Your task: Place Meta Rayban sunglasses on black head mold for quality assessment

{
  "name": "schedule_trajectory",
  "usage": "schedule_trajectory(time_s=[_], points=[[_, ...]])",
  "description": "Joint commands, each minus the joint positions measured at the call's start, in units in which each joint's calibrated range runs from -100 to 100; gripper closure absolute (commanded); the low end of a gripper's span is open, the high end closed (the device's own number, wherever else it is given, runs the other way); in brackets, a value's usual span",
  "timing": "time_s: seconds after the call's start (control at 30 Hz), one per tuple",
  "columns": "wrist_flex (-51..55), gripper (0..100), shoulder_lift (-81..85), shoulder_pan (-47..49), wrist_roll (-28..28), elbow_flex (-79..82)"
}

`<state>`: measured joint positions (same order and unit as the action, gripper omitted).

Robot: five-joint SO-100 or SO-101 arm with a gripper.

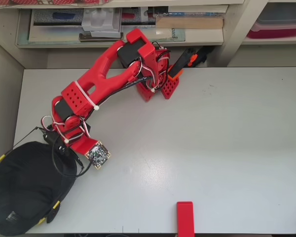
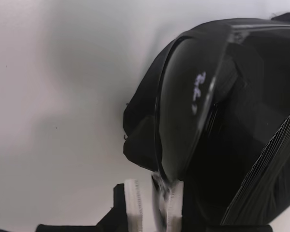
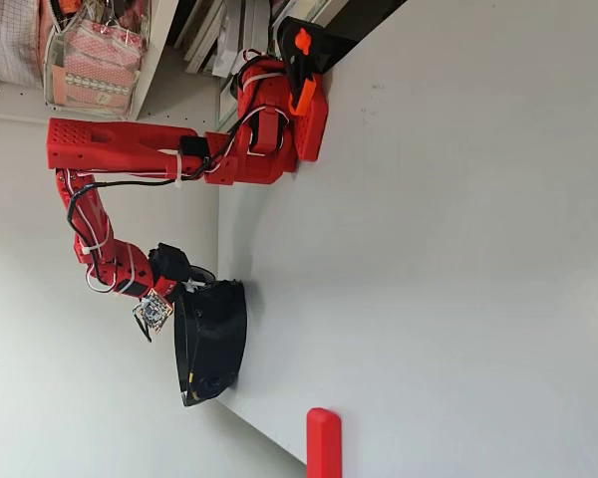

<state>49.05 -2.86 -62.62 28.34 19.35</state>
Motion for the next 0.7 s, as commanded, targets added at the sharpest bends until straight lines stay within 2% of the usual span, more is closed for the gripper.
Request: schedule_trajectory(time_s=[0.0, 0.57, 0.67], points=[[3.27, 50, 3.07, 0.29, 0.47, -8.70], [22.91, 52, 17.58, -2.53, -0.11, -12.34], [26.11, 52, 18.34, -2.36, -3.24, -12.25]])
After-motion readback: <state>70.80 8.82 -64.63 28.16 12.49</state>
